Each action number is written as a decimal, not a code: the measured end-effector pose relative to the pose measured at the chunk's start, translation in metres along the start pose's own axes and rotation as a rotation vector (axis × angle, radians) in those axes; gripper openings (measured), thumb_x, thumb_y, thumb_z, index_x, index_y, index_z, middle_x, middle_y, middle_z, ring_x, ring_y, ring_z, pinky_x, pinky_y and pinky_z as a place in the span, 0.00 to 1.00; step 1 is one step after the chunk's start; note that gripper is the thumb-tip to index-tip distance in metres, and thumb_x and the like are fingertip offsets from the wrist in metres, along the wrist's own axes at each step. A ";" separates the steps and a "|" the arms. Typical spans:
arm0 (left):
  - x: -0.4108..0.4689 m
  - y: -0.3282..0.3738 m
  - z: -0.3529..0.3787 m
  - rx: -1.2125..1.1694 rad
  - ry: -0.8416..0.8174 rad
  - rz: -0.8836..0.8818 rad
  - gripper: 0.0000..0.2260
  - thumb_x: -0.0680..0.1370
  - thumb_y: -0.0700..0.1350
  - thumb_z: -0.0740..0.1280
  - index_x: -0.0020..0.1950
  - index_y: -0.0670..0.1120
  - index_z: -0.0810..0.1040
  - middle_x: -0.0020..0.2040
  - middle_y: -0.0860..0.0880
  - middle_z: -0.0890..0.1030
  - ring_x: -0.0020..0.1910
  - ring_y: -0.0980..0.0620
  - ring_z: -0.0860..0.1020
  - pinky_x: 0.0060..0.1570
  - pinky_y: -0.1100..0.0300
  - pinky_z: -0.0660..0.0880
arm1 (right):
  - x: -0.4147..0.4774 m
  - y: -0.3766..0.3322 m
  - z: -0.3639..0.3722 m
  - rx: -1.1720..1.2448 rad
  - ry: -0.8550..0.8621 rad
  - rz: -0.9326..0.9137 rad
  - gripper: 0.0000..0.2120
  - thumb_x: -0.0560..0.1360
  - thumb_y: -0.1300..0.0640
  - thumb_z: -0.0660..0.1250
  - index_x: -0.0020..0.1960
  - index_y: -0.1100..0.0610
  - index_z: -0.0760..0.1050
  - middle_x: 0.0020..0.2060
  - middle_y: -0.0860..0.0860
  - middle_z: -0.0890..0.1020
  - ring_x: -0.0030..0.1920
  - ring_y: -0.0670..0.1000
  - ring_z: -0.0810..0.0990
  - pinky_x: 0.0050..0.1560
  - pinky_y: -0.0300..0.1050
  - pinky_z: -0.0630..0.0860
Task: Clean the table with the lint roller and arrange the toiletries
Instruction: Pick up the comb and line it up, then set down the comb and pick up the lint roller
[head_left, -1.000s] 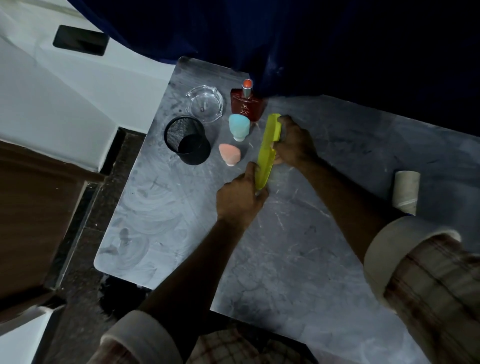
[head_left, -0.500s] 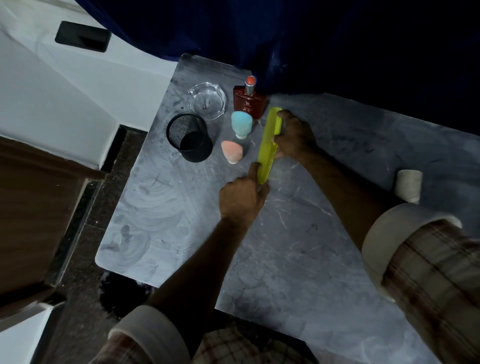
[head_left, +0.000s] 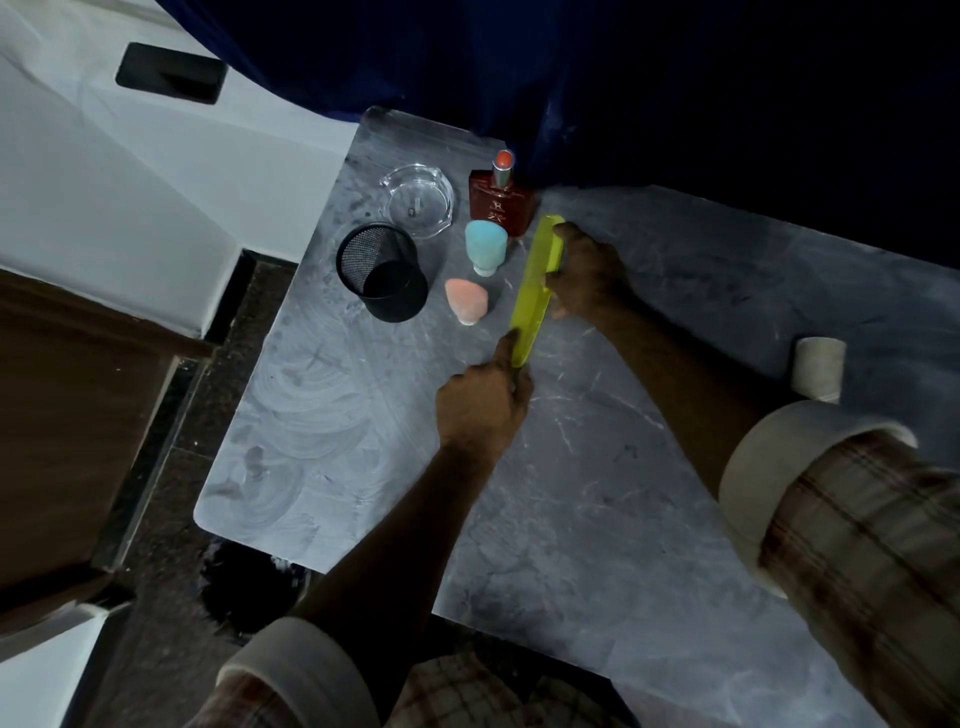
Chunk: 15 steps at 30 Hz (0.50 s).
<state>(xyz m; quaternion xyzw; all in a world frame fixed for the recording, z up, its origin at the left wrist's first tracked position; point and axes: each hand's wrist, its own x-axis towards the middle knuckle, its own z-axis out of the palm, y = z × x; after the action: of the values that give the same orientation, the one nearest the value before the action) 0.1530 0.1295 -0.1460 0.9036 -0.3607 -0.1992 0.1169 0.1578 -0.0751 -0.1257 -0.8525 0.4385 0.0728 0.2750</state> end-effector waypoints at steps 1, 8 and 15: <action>-0.001 0.000 0.000 0.000 -0.007 -0.002 0.27 0.88 0.58 0.57 0.87 0.55 0.59 0.49 0.42 0.86 0.48 0.39 0.86 0.50 0.49 0.81 | 0.000 0.001 0.000 -0.012 0.006 -0.001 0.35 0.78 0.56 0.71 0.81 0.53 0.60 0.75 0.57 0.72 0.74 0.60 0.72 0.73 0.52 0.72; 0.002 0.000 -0.003 0.001 -0.034 0.004 0.28 0.89 0.58 0.57 0.88 0.55 0.57 0.48 0.44 0.85 0.46 0.42 0.85 0.50 0.49 0.82 | 0.008 0.002 0.001 -0.050 -0.007 -0.001 0.35 0.78 0.55 0.71 0.81 0.52 0.60 0.76 0.57 0.71 0.76 0.60 0.70 0.75 0.54 0.69; 0.001 -0.001 0.000 -0.020 -0.001 0.036 0.29 0.88 0.59 0.60 0.88 0.54 0.59 0.45 0.44 0.85 0.45 0.42 0.85 0.45 0.52 0.78 | 0.009 0.005 0.002 -0.033 -0.002 -0.006 0.35 0.78 0.53 0.71 0.81 0.51 0.60 0.76 0.58 0.71 0.75 0.61 0.69 0.75 0.54 0.69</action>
<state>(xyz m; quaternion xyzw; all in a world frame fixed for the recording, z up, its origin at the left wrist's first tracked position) 0.1548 0.1298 -0.1463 0.8958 -0.3746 -0.2012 0.1295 0.1599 -0.0828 -0.1328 -0.8582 0.4346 0.0800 0.2613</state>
